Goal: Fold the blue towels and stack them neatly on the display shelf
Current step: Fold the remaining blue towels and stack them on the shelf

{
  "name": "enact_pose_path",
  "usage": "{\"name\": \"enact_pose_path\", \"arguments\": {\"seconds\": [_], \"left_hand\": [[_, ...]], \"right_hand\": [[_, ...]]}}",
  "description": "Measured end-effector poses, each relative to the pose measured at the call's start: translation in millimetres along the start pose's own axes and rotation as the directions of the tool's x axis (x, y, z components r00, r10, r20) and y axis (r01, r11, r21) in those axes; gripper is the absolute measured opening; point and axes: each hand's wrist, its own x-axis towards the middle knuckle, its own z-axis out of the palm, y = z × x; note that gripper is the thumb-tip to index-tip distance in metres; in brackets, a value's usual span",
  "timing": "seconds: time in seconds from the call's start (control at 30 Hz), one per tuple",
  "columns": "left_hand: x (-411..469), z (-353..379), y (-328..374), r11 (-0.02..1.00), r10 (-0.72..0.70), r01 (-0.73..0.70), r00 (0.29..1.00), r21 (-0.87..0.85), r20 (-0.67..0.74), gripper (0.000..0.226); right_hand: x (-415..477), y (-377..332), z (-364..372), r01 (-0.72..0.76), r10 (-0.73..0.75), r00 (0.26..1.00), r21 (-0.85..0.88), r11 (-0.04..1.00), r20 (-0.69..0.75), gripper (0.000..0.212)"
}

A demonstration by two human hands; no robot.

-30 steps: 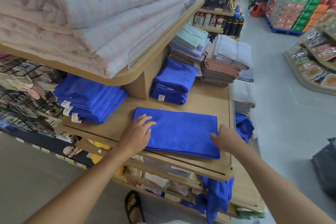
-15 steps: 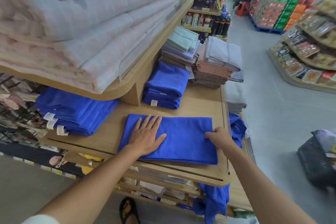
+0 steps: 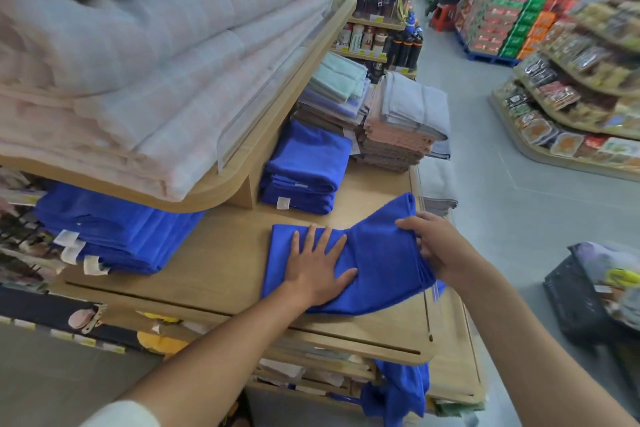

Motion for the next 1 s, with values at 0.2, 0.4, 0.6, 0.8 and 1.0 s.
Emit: {"name": "enact_pose_path", "arguments": {"seconds": [0.2,0.4,0.6,0.8,1.0], "left_hand": [[-10.3,-17.2,-8.0,0.955,-0.018,-0.068,0.957,-0.288,-0.288,0.056],[-32.6,-31.7,-55.6,0.428,-0.470,0.005,0.855,-0.904,-0.218,0.031],[-35.0,-28.3,-64.4,-0.202,-0.504,0.025,0.854,-0.979,0.126,0.032],[-34.9,-7.3,-67.7,0.141,-0.470,0.005,0.881,-0.990,-0.063,0.037],[-37.1,8.0,-67.7,0.382,-0.435,0.028,0.887,-0.924,-0.153,0.054]], "right_hand": [[-3.1,-22.0,41.2,0.162,-0.157,0.987,-0.159,0.974,0.043,0.038],[22.9,-16.9,117.4,0.218,-0.199,0.976,-0.497,0.840,0.093,0.042],[53.4,35.1,163.4,0.343,-0.204,0.939,-0.704,0.622,0.277,0.032],[69.7,47.8,75.5,0.238,-0.403,0.913,-0.726,0.645,-0.060,0.034],[54.8,73.7,61.8,-0.137,0.092,0.989,-0.488,0.862,-0.115,0.078]]}}
